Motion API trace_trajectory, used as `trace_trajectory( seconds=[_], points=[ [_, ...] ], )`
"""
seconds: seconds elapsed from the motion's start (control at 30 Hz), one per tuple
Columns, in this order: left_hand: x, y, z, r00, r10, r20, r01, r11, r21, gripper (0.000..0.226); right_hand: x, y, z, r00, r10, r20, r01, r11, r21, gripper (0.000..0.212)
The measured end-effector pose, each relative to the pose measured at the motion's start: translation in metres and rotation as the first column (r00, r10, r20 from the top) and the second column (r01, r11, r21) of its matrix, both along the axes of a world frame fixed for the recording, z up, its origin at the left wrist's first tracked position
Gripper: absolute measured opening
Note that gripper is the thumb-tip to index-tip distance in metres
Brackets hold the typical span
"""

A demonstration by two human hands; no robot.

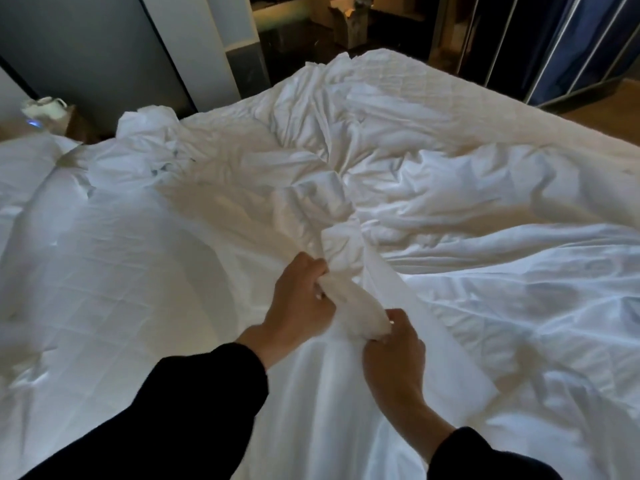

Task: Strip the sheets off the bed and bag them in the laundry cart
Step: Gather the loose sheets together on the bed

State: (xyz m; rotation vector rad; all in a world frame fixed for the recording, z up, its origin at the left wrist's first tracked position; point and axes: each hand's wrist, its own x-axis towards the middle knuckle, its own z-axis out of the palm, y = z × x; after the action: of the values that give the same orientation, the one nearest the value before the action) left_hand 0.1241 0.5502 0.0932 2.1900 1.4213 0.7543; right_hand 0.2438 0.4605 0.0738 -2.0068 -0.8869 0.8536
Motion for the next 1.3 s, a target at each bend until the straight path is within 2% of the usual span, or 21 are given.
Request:
trace_trajectory(
  seconds=[0.03, 0.1, 0.13, 0.17, 0.2, 0.27, 0.33, 0.37, 0.4, 0.43, 0.47, 0.53, 0.7, 0.77, 0.87, 0.93, 1.0, 1.1, 1.17, 1.23, 1.3],
  points=[
    [0.014, 0.006, -0.002, 1.000, -0.009, 0.018, 0.009, 1.000, 0.013, 0.012, 0.009, -0.002, 0.002, 0.999, -0.045, 0.007, 0.045, 0.998, 0.037, 0.038],
    [0.035, 0.013, -0.014, 0.998, -0.066, 0.000, 0.066, 0.997, -0.027, 0.023, 0.032, -0.005, -0.004, 0.992, -0.110, 0.054, 0.106, 0.992, 0.063, 0.045],
    [0.042, 0.013, -0.023, 0.990, -0.124, -0.069, 0.119, 0.990, -0.073, 0.034, 0.045, -0.007, -0.012, 0.990, -0.110, 0.094, 0.107, 0.994, 0.033, 0.050],
    [0.047, 0.010, -0.034, 0.960, -0.196, -0.199, 0.171, 0.976, -0.136, 0.048, 0.056, -0.010, -0.022, 0.986, -0.063, 0.157, 0.070, 0.997, -0.042, 0.056],
    [0.048, 0.004, -0.046, 0.894, -0.271, -0.356, 0.204, 0.955, -0.214, 0.062, 0.065, -0.016, -0.033, 0.967, 0.061, 0.249, -0.018, 0.985, -0.170, 0.063],
    [0.045, -0.013, -0.067, 0.751, -0.337, -0.569, 0.173, 0.931, -0.322, 0.080, 0.071, -0.034, -0.050, 0.843, 0.323, 0.429, -0.147, 0.908, -0.393, 0.077],
    [0.041, -0.034, -0.080, 0.710, -0.290, -0.642, 0.078, 0.938, -0.337, 0.082, 0.070, -0.052, -0.064, 0.727, 0.445, 0.523, -0.266, 0.885, -0.383, 0.092],
    [0.040, -0.046, -0.084, 0.703, -0.253, -0.664, 0.032, 0.945, -0.325, 0.082, 0.067, -0.063, -0.068, 0.647, 0.514, 0.564, -0.361, 0.857, -0.367, 0.087],
    [0.040, -0.058, -0.088, 0.699, -0.216, -0.681, -0.008, 0.951, -0.310, 0.082, 0.063, -0.073, -0.070, 0.555, 0.588, 0.589, -0.466, 0.806, -0.365, 0.073],
    [0.041, -0.070, -0.091, 0.706, -0.180, -0.685, -0.045, 0.954, -0.297, 0.082, 0.060, -0.084, -0.069, 0.477, 0.663, 0.576, -0.560, 0.735, -0.382, 0.060],
    [0.043, -0.082, -0.093, 0.718, -0.145, -0.680, -0.081, 0.954, -0.288, 0.080, 0.060, -0.094, -0.071, 0.404, 0.740, 0.538, -0.631, 0.651, -0.421, 0.055],
    [0.046, -0.108, -0.099, 0.712, -0.106, -0.694, -0.130, 0.952, -0.278, 0.079, 0.070, -0.110, -0.081, 0.312, 0.835, 0.454, -0.660, 0.534, -0.528, 0.058],
    [0.039, -0.183, -0.118, 0.676, -0.090, -0.731, -0.205, 0.931, -0.303, 0.092, 0.098, -0.121, -0.106, 0.229, 0.860, 0.456, -0.651, 0.484, -0.585, 0.080],
    [0.031, -0.208, -0.126, 0.644, -0.091, -0.759, -0.234, 0.922, -0.309, 0.089, 0.089, -0.118, -0.105, 0.262, 0.866, 0.427, -0.632, 0.488, -0.602, 0.070],
    [0.020, -0.231, -0.138, 0.647, -0.074, -0.759, -0.279, 0.903, -0.326, 0.087, 0.068, -0.129, -0.101, 0.314, 0.796, 0.518, -0.652, 0.577, -0.492, 0.068],
    [0.019, -0.236, -0.139, 0.655, -0.067, -0.753, -0.300, 0.891, -0.340, 0.087, 0.066, -0.149, -0.106, 0.237, 0.812, 0.533, -0.734, 0.509, -0.449, 0.068],
    [0.024, -0.238, -0.135, 0.644, -0.101, -0.759, -0.304, 0.876, -0.375, 0.079, 0.074, -0.165, -0.114, 0.168, 0.834, 0.526, -0.750, 0.454, -0.480, 0.072],
    [0.028, -0.238, -0.119, 0.658, -0.114, -0.744, -0.287, 0.876, -0.388, 0.062, 0.079, -0.164, -0.113, 0.183, 0.864, 0.469, -0.711, 0.446, -0.544, 0.067],
    [0.029, -0.238, -0.104, 0.707, -0.060, -0.705, -0.277, 0.893, -0.355, 0.056, 0.075, -0.160, -0.093, 0.247, 0.892, 0.379, -0.722, 0.430, -0.541, 0.062],
    [0.033, -0.242, -0.082, 0.799, 0.056, -0.599, -0.302, 0.899, -0.318, 0.050, 0.075, -0.168, -0.062, 0.373, 0.867, 0.331, -0.743, 0.493, -0.453, 0.054],
    [0.045, -0.251, -0.054, 0.886, 0.188, -0.424, -0.338, 0.888, -0.313, 0.045, 0.082, -0.190, -0.026, 0.479, 0.825, 0.300, -0.746, 0.562, -0.356, 0.045]
  ],
)
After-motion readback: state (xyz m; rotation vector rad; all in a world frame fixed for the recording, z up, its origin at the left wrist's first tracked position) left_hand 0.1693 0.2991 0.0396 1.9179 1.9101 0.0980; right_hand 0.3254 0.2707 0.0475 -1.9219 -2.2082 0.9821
